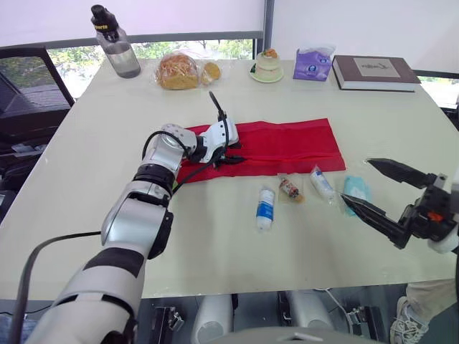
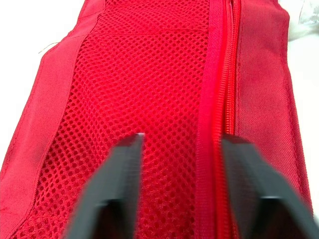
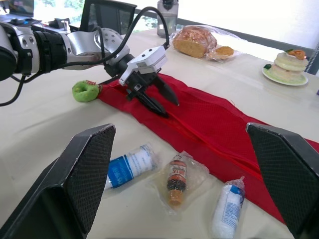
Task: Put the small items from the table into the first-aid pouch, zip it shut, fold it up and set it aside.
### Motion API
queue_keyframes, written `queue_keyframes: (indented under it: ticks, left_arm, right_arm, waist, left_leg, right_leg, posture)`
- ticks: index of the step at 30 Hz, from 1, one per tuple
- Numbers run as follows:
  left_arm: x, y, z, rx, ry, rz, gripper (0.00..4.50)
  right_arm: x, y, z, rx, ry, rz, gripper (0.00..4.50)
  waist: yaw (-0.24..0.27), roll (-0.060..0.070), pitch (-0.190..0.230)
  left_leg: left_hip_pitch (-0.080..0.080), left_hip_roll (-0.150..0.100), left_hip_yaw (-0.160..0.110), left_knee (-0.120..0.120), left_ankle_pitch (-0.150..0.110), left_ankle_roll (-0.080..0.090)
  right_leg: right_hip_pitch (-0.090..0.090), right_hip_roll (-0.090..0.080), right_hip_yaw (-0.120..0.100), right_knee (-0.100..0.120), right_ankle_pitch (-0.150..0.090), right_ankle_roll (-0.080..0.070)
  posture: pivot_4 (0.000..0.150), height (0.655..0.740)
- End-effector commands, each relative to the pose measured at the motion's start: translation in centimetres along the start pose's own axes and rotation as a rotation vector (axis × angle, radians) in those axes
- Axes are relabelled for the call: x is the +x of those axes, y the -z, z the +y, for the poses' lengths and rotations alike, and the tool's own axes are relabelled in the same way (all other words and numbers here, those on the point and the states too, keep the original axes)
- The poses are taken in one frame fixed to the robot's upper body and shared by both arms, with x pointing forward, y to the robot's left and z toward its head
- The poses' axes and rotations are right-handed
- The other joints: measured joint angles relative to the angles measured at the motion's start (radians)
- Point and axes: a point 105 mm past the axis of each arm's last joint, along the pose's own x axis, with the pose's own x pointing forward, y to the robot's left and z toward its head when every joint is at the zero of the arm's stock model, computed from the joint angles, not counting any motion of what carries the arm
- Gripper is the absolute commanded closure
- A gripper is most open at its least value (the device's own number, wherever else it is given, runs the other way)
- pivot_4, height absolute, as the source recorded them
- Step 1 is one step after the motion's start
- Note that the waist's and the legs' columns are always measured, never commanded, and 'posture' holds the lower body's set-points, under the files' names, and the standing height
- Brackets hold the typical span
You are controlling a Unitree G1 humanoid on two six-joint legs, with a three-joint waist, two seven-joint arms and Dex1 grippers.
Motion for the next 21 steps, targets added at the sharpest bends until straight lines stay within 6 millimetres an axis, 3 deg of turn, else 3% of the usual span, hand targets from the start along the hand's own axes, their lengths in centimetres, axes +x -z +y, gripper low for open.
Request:
queue_keyframes:
  ticks: [1, 2, 8, 16, 21]
  left_arm:
    - [-0.1, -1.3, 0.8, 0.039, -0.025, -0.026, 3.91]
    - [-0.1, -1.3, 0.7, 0.038, -0.023, -0.027, 4.47]
    - [0.1, -1.4, 0.6, 0.033, -0.02, -0.042, 4.47]
    - [0.3, -1.2, 0.3, 0.031, -0.006, -0.04, 4.47]
    - [0.4, -1.1, 0.1, 0.027, 0.005, -0.043, 4.47]
  right_arm:
    - [-0.2, -1.1, 0.3, -0.051, -0.005, -0.03, 0.0]
    - [-0.3, -1.1, 0.3, -0.049, -0.005, -0.028, 0.0]
    - [-1.5, -1.7, 0.3, -0.024, -0.059, -0.035, 0.0]
    - [-6.2, -3.3, -3.8, -0.096, -0.051, 0.103, 0.0]
    - [-8.0, -3.7, -5.1, -0.192, -0.087, 0.207, 0.0]
  waist:
    - [0.0, 0.0, 0.0]
    - [0.0, 0.0, 0.0]
    - [0.001, 0.0, 0.0]
    - [0.001, 0.0, 0.0]
    - [0.0, -0.001, 0.0]
  left_leg:
    - [0.0, 0.0, 0.0, 0.0, 0.0, 0.0]
    - [0.0, 0.0, 0.0, 0.0, 0.0, 0.0]
    - [0.0, 0.0, 0.0, 0.0, 0.0, 0.0]
    - [0.001, 0.0, 0.0, 0.0, 0.0, 0.0]
    - [0.001, 0.0, -0.001, 0.0, 0.0, 0.0]
  right_leg:
    - [0.0, 0.0, 0.0, 0.0, 0.0, 0.0]
    - [0.0, 0.0, 0.0, 0.0, 0.0, 0.0]
    - [0.0, 0.0, 0.0, 0.0, 0.0, 0.0]
    - [0.001, 0.0, 0.0, 0.0, 0.0, 0.0]
    - [0.001, 0.0, 0.0, 0.0, 0.0, 0.0]
  posture:
    - [0.15, 0.7387]
    - [0.15, 0.7387]
    - [0.15, 0.7387]
    - [0.15, 0.7387]
    - [0.15, 0.7387]
